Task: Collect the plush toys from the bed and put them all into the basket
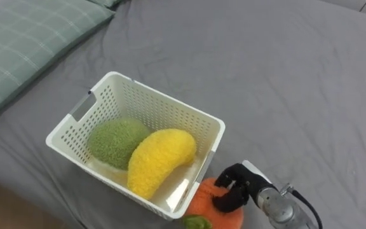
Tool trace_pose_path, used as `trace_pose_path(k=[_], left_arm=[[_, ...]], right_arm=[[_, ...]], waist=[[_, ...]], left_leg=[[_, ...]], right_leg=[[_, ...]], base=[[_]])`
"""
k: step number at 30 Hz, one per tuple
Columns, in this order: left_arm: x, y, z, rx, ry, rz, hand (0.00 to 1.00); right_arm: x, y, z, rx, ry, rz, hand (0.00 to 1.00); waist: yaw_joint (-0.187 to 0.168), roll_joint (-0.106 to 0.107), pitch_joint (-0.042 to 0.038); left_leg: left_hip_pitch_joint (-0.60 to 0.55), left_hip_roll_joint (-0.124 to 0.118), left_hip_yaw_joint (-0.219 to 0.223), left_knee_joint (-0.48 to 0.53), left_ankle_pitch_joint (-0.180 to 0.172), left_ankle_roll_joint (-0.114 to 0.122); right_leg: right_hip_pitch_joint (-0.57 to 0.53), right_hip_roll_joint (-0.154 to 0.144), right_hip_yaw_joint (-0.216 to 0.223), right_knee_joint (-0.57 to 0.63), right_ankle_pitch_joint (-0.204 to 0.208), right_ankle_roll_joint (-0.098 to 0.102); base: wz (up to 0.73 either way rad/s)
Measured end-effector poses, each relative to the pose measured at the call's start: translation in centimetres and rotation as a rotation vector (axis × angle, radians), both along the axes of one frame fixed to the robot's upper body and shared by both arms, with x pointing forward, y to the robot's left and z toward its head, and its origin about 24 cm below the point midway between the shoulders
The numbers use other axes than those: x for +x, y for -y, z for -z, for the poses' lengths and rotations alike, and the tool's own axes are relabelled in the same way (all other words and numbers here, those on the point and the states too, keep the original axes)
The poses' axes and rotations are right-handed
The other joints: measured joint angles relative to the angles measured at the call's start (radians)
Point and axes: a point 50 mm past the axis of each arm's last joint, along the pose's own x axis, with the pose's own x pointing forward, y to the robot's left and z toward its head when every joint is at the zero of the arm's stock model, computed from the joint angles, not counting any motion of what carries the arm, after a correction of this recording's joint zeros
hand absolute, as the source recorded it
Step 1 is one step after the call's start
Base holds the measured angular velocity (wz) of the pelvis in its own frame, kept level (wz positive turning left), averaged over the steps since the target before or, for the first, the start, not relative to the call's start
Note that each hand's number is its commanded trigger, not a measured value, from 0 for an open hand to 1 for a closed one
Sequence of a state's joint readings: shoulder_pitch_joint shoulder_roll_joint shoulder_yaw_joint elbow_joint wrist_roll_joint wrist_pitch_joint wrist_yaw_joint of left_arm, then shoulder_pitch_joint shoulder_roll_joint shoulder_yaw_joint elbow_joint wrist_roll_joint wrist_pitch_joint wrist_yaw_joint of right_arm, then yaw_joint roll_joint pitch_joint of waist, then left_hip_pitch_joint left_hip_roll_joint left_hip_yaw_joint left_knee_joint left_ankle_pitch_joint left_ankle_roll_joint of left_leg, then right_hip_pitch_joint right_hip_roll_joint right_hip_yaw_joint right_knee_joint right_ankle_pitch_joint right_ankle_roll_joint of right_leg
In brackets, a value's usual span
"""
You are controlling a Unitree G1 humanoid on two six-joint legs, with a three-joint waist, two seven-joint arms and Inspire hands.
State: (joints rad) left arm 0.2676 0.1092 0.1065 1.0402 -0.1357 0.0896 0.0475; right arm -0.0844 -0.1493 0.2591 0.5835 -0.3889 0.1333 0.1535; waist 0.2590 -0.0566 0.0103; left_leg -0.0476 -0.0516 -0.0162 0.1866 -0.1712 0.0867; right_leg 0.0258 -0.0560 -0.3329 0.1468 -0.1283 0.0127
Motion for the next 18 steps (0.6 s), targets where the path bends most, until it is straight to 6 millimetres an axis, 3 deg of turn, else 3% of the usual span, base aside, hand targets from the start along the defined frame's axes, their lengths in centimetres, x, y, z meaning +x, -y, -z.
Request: trace_pose_path(k=[6, 13, 16, 18], left_arm=[[-0.1, 0.0, 0.0, -0.008, -0.014, 0.01, 0.0], [-0.8, -0.1, 0.0, -0.009, -0.029, -0.003, 0.0], [-1.7, -0.1, 0.0, -0.014, -0.056, -0.022, 0.0], [-2.1, -0.2, 0.0, -0.013, -0.065, -0.051, 0.0]], right_arm=[[0.2, 0.4, -0.2, 0.019, 0.017, 0.045, 1.0], [0.8, 1.8, -1.0, -0.004, 0.072, 0.097, 1.0], [1.4, 2.3, -1.9, -0.01, 0.124, 0.117, 1.0], [1.8, 2.9, -2.5, -0.022, 0.153, 0.136, 1.0]], waist=[[-0.013, -0.003, 0.0055], [-0.016, -0.006, 0.0027], [-0.037, -0.003, 0.0049], [-0.047, -0.003, 0.0021]], left_leg=[[0.002, -0.003, -0.006, 0.004, 0.0, 0.0], [0.01, -0.008, -0.004, 0.008, 0.0, 0.001], [0.026, -0.009, -0.001, 0.01, 0.0, 0.002], [0.037, -0.009, 0.007, 0.007, 0.0, 0.003]], right_leg=[[0.008, -0.003, 0.002, 0.001, -0.001, 0.002], [0.012, -0.006, 0.021, 0.004, -0.003, 0.005], [0.027, -0.008, 0.024, 0.003, -0.005, 0.007], [0.03, -0.009, 0.032, 0.004, -0.006, 0.009]], base=[[0.02], [-0.01], [-0.01], [-0.1]])
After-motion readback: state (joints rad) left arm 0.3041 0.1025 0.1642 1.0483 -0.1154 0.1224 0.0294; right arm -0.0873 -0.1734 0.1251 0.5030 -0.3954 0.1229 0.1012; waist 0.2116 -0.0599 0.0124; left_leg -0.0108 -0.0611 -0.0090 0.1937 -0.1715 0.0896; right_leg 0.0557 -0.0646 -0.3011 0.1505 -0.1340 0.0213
